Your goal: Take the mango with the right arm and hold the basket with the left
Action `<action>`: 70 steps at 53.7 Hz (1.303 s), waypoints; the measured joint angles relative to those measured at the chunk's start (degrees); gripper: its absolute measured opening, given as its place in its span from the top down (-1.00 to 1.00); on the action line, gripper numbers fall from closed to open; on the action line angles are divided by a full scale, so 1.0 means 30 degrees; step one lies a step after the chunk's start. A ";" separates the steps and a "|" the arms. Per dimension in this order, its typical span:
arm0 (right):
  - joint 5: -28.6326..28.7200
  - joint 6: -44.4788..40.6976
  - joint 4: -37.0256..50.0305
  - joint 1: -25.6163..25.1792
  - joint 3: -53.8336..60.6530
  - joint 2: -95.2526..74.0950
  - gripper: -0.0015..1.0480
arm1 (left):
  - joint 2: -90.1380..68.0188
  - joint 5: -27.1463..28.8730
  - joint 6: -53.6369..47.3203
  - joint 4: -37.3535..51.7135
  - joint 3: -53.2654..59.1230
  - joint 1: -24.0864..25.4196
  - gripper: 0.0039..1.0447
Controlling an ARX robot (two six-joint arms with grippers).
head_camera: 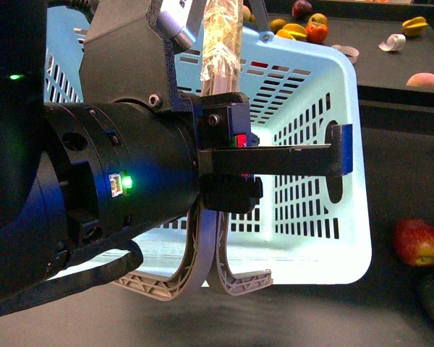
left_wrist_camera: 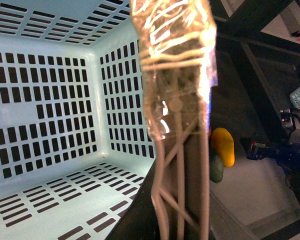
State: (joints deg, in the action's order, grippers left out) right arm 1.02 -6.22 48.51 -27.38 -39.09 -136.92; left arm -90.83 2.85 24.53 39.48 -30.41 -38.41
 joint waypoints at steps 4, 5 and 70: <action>-0.0051 0.0000 -0.0277 -0.0066 -0.0525 -0.0517 -0.85 | 0.0000 0.0007 0.0000 0.0000 0.0000 0.0000 0.89; -0.0058 0.0000 -0.0313 -0.0073 -0.0605 -0.0590 -0.85 | 0.0000 0.0007 0.0000 0.0000 0.0000 0.0000 0.89; -0.0758 0.0794 -0.2011 0.0852 -0.5166 -0.4707 -0.85 | 0.0000 -0.0015 0.0000 0.0000 0.0000 0.0000 0.89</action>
State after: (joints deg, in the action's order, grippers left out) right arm -1.26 -3.84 42.48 -24.82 -54.59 -151.04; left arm -90.83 2.81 24.53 39.48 -30.41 -38.41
